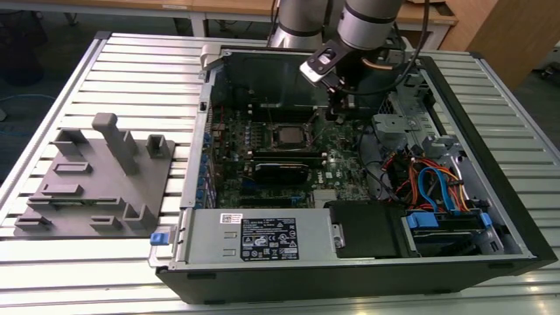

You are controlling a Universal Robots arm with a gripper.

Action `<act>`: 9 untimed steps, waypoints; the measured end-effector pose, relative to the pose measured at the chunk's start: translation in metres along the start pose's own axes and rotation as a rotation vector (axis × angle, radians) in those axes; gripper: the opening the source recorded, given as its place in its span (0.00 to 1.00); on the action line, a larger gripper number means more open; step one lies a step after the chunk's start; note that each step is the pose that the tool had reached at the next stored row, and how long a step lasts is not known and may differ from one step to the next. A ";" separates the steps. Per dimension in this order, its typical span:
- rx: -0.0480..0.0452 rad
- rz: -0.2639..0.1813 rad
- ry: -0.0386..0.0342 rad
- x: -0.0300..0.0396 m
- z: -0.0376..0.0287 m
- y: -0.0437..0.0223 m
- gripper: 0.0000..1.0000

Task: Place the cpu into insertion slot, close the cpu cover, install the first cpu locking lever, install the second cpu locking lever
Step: 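Close the cpu cover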

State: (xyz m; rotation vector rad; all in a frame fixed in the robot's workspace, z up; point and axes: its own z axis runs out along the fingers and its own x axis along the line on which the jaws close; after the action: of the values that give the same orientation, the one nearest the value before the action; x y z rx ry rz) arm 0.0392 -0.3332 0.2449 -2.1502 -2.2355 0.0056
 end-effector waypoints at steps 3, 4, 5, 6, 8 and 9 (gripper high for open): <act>0.0000 0.000 0.0000 0.0001 0.0000 -0.0015 0.10; 0.0000 0.000 0.0000 0.0001 0.0000 -0.0020 0.10; 0.0000 0.000 -0.0001 0.0001 0.0001 -0.0024 0.10; 0.0000 0.000 0.0000 0.0001 0.0001 -0.0029 0.10; 0.0000 0.000 0.0000 0.0002 0.0001 -0.0040 0.10; 0.0000 0.000 -0.0001 0.0003 0.0001 -0.0047 0.10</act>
State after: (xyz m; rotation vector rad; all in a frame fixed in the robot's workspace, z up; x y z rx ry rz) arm 0.0344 -0.3331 0.2449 -2.1501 -2.2356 0.0057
